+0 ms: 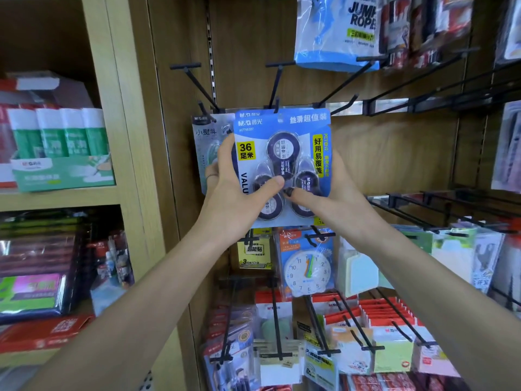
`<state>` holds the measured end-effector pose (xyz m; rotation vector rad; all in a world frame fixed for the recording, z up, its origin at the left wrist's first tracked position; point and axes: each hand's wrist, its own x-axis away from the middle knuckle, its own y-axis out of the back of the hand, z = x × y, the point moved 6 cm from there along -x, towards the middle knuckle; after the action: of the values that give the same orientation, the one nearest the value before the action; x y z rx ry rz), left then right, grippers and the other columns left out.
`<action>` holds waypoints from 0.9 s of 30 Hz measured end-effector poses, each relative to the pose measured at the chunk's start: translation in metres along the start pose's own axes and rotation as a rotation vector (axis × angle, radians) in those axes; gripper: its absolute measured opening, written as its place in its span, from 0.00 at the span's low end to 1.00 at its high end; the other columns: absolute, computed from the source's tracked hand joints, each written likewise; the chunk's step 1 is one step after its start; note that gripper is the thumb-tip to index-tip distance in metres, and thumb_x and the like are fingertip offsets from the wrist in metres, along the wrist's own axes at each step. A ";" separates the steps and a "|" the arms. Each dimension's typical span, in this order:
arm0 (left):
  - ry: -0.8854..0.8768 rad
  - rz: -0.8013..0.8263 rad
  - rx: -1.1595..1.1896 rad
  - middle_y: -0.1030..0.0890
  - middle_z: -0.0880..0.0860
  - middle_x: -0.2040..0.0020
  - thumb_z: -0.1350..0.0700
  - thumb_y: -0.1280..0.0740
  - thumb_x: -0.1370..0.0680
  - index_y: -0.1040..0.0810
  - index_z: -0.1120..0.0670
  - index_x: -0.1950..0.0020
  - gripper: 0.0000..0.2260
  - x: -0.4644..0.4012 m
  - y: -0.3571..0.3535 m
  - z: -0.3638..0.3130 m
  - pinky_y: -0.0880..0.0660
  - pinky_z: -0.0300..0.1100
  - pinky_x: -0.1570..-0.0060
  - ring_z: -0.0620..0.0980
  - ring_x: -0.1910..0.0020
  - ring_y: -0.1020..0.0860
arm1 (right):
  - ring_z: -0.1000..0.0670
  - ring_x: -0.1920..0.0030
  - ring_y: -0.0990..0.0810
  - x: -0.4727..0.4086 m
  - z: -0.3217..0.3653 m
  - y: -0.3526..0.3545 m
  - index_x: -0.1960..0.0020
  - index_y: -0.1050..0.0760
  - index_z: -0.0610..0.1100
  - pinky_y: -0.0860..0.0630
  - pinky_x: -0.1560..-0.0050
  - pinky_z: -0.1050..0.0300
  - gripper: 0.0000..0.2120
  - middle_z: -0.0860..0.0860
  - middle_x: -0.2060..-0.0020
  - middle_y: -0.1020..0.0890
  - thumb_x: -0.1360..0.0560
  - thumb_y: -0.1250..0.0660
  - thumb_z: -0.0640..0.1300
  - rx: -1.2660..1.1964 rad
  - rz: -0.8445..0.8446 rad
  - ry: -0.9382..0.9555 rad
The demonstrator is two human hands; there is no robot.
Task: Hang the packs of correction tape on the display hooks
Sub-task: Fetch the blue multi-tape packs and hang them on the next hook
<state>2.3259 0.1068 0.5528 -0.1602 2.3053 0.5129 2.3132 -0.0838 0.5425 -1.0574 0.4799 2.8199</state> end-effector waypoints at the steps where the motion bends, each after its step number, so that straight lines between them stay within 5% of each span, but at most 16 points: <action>1: -0.008 -0.010 -0.011 0.30 0.48 0.28 0.46 0.24 0.24 0.47 0.35 0.20 0.41 -0.001 0.002 -0.003 0.35 0.21 0.52 0.20 0.44 0.38 | 0.51 0.28 0.24 -0.001 0.003 0.000 0.27 0.36 0.66 0.24 0.30 0.43 0.36 0.55 0.31 0.22 0.30 0.22 0.53 -0.004 -0.001 0.002; 4: -0.027 -0.031 -0.016 0.29 0.50 0.29 0.47 0.24 0.24 0.46 0.36 0.19 0.41 -0.005 0.008 -0.013 0.36 0.17 0.52 0.22 0.47 0.37 | 0.50 0.28 0.24 -0.007 0.012 -0.001 0.28 0.36 0.67 0.24 0.31 0.42 0.38 0.56 0.33 0.20 0.31 0.21 0.53 -0.027 -0.009 0.000; 7: -0.034 -0.047 0.011 0.27 0.50 0.29 0.43 0.23 0.27 0.45 0.33 0.20 0.42 -0.013 0.015 -0.022 0.31 0.33 0.39 0.15 0.46 0.37 | 0.49 0.30 0.22 -0.015 0.024 0.000 0.28 0.36 0.67 0.23 0.31 0.41 0.39 0.56 0.34 0.19 0.32 0.21 0.50 -0.030 -0.010 0.007; 9: -0.024 -0.047 0.041 0.24 0.47 0.32 0.38 0.23 0.32 0.42 0.31 0.23 0.42 -0.018 0.017 -0.025 0.27 0.47 0.31 0.30 0.31 0.31 | 0.51 0.35 0.17 -0.018 0.030 0.000 0.27 0.35 0.62 0.21 0.33 0.43 0.37 0.55 0.37 0.16 0.29 0.22 0.43 -0.063 0.011 -0.008; 11: -0.002 -0.045 0.041 0.20 0.43 0.36 0.37 0.23 0.34 0.38 0.31 0.25 0.41 -0.021 0.017 -0.027 0.24 0.54 0.32 0.48 0.29 0.25 | 0.52 0.39 0.15 -0.019 0.033 0.000 0.28 0.34 0.58 0.19 0.34 0.44 0.35 0.55 0.39 0.15 0.28 0.24 0.39 -0.103 0.028 -0.030; 17: -0.004 -0.023 0.017 0.17 0.35 0.44 0.49 0.23 0.24 0.33 0.34 0.31 0.28 -0.020 0.016 -0.028 0.21 0.42 0.39 0.32 0.45 0.19 | 0.47 0.44 0.12 -0.009 0.038 -0.004 0.36 0.25 0.51 0.17 0.38 0.43 0.21 0.49 0.44 0.12 0.24 0.26 0.35 -0.159 0.065 -0.116; 21: 0.024 -0.038 -0.007 0.17 0.42 0.39 0.45 0.23 0.25 0.32 0.42 0.23 0.33 -0.025 0.013 -0.025 0.22 0.46 0.36 0.42 0.39 0.19 | 0.46 0.47 0.11 -0.012 0.032 -0.005 0.44 0.18 0.50 0.17 0.37 0.42 0.12 0.49 0.48 0.10 0.24 0.26 0.37 -0.140 0.058 -0.189; 23: 0.027 -0.049 -0.013 0.17 0.43 0.41 0.45 0.23 0.25 0.32 0.44 0.23 0.33 -0.029 0.010 -0.022 0.22 0.45 0.37 0.43 0.41 0.19 | 0.48 0.45 0.12 -0.023 0.026 -0.004 0.41 0.20 0.53 0.18 0.36 0.44 0.16 0.50 0.46 0.11 0.27 0.23 0.42 -0.056 0.003 -0.192; 27: 0.008 -0.059 -0.002 0.17 0.42 0.39 0.45 0.23 0.27 0.34 0.44 0.22 0.36 -0.034 0.000 -0.014 0.22 0.50 0.35 0.45 0.39 0.19 | 0.47 0.38 0.17 -0.037 0.010 -0.006 0.21 0.44 0.60 0.20 0.36 0.44 0.53 0.47 0.34 0.21 0.41 0.23 0.60 0.108 -0.091 -0.167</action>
<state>2.3406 0.0998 0.5854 -0.2312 2.3004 0.4855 2.3364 -0.0734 0.5726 -0.7952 0.5458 2.7374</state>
